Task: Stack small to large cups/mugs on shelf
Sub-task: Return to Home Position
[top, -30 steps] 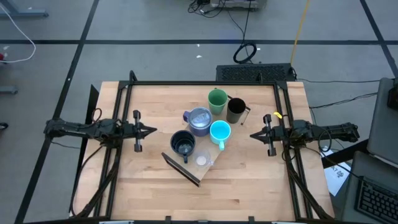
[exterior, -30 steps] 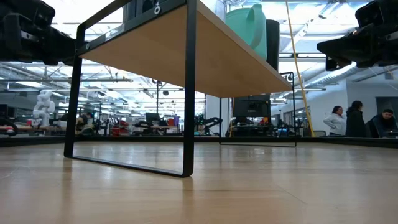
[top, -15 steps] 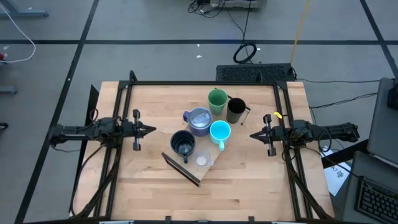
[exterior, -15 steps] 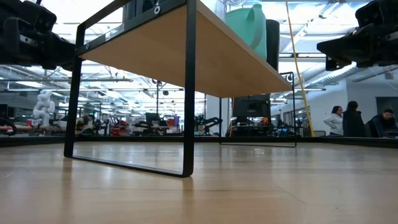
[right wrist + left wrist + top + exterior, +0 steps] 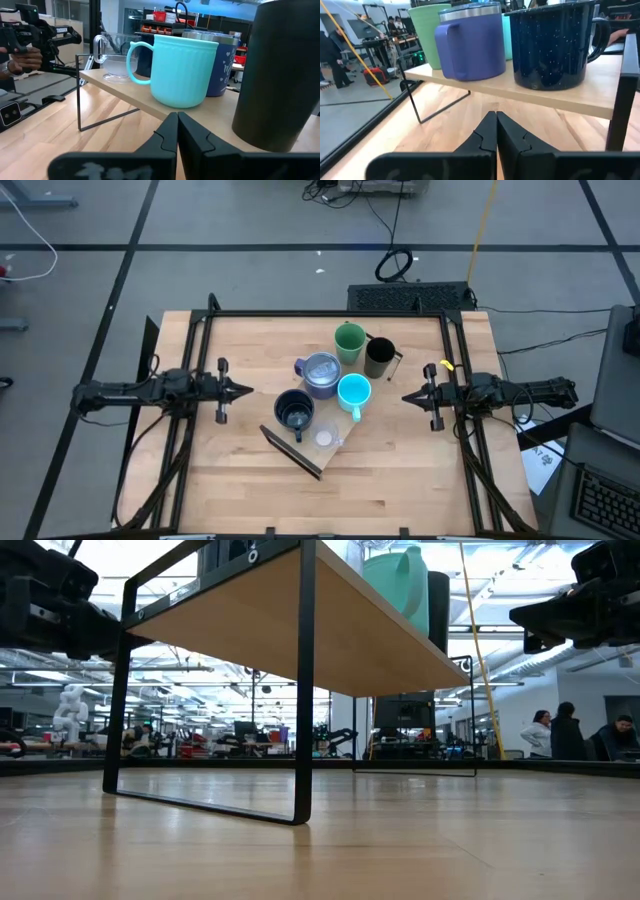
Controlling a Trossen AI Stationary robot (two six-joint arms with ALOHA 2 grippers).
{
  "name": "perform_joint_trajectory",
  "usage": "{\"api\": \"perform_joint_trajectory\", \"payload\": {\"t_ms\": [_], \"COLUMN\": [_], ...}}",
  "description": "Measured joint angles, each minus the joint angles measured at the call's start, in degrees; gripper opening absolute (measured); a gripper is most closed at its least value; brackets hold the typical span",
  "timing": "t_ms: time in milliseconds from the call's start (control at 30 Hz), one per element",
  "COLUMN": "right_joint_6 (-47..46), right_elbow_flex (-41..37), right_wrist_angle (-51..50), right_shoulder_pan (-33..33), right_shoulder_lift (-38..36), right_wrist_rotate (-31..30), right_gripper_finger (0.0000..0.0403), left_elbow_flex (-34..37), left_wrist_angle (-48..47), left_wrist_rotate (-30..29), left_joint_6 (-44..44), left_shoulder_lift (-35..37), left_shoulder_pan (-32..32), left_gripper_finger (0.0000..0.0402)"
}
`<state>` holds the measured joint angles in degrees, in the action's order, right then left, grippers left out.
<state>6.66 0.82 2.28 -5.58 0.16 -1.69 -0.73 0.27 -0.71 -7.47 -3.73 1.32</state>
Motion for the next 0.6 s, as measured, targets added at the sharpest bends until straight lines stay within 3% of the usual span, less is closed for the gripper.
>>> {"api": "perform_joint_trajectory", "payload": {"t_ms": [600], "right_joint_6": [0.0], "right_elbow_flex": [0.0], "right_wrist_angle": [0.0], "right_shoulder_pan": [0.0], "right_shoulder_lift": [0.0], "right_wrist_rotate": [0.0], "right_gripper_finger": [0.0000], "left_elbow_flex": [0.0], "left_wrist_angle": [0.9], "left_wrist_rotate": [-5.2], "left_joint_6": [0.8], "left_shoulder_lift": [-1.8], "left_shoulder_pan": [2.6], "left_gripper_finger": [0.0002]}}
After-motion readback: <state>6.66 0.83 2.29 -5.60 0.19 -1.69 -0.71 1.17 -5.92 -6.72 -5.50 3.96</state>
